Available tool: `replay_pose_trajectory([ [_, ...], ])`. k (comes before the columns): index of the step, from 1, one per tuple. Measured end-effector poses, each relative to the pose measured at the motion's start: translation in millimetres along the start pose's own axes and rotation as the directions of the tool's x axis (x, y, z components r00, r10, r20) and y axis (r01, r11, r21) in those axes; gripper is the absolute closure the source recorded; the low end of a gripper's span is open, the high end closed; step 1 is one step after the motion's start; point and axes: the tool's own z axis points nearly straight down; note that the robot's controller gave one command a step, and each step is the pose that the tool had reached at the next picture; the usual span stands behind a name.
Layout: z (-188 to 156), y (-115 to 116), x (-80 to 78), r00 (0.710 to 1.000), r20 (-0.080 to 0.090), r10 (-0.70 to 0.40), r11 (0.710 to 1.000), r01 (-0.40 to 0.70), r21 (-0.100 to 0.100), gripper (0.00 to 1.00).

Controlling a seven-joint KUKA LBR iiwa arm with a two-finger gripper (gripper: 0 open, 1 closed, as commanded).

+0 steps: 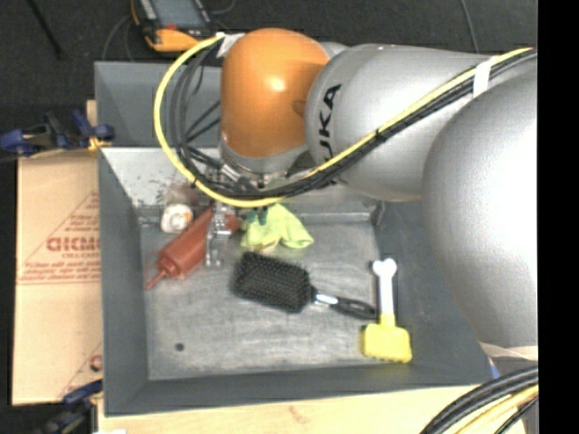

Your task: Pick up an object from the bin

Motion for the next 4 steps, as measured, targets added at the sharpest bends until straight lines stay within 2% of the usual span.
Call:
replay_pose_trajectory([
  [1,0.0,0.0,0.0,1.000,0.000,0.000,1.000,0.000,0.000,0.00],
  [2,43.8,17.5,-3.3,0.999,0.008,0.034,0.999,-0.034,-0.002,0.00],
  [3,89.3,1.3,-5.4,0.992,0.001,-0.127,0.992,0.127,0.001,0.00],
  [4,129.9,-1.0,-14.9,0.933,0.001,-0.359,0.933,0.359,0.002,1.00],
])
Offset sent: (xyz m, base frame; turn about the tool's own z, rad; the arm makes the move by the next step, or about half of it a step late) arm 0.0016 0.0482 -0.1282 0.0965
